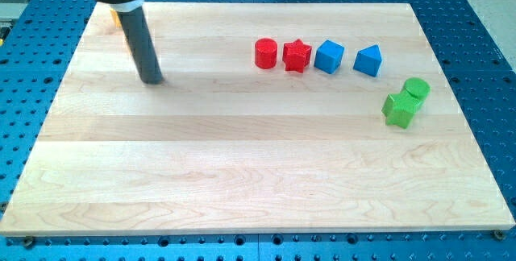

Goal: Move the red star into the red circle

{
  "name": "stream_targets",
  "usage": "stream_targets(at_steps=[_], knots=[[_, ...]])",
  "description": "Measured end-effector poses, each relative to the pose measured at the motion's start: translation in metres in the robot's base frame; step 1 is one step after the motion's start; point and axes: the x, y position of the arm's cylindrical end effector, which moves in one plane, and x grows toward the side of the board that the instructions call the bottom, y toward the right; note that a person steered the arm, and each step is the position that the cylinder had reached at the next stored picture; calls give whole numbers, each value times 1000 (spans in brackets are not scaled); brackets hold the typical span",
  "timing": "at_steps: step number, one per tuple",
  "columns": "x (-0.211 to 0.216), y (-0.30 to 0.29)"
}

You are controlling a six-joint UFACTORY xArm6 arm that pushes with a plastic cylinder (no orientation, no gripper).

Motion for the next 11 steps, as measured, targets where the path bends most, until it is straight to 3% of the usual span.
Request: stream_targets(at_steps=[2,4,5,7,9,11], knots=[[-77,-35],[-96,-46],[-86,20],[51,155],[29,274],[-7,243]])
